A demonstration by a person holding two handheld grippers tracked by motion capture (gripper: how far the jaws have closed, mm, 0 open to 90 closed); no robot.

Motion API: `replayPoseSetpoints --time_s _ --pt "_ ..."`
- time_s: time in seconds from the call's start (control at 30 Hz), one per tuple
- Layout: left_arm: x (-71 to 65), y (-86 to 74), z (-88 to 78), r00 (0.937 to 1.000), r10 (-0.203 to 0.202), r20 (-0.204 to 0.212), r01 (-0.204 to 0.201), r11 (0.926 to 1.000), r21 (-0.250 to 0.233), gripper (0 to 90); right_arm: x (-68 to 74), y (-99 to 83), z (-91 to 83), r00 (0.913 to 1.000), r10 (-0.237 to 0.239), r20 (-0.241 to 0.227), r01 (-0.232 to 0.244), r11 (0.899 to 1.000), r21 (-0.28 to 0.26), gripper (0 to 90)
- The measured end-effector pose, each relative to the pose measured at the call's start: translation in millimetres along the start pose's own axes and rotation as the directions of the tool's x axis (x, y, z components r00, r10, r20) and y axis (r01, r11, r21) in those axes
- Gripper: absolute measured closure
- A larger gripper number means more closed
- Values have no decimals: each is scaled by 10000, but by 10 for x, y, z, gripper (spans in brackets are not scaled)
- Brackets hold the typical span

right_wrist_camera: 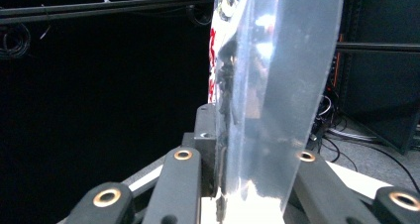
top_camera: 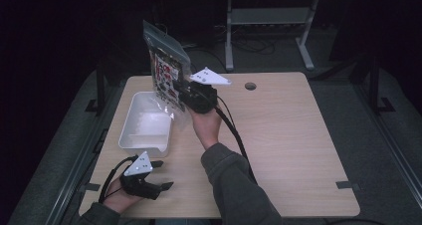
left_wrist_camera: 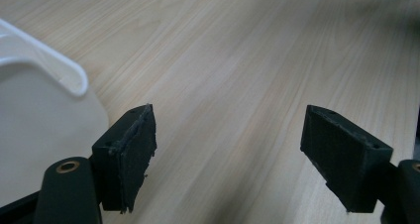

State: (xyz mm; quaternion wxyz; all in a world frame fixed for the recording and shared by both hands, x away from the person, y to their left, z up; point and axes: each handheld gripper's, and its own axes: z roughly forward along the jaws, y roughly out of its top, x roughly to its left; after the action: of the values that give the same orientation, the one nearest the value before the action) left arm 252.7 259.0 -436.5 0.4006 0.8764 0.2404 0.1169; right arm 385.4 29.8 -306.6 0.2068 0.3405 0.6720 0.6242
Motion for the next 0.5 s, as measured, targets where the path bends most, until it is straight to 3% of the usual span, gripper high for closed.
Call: replayPoseSetpoints --time_s 0.5 --pt "55 -53 -76 9996 -181 -237 179 9998 -66 212 243 -237 518 9993 174 317 -174 9998 -8 756"
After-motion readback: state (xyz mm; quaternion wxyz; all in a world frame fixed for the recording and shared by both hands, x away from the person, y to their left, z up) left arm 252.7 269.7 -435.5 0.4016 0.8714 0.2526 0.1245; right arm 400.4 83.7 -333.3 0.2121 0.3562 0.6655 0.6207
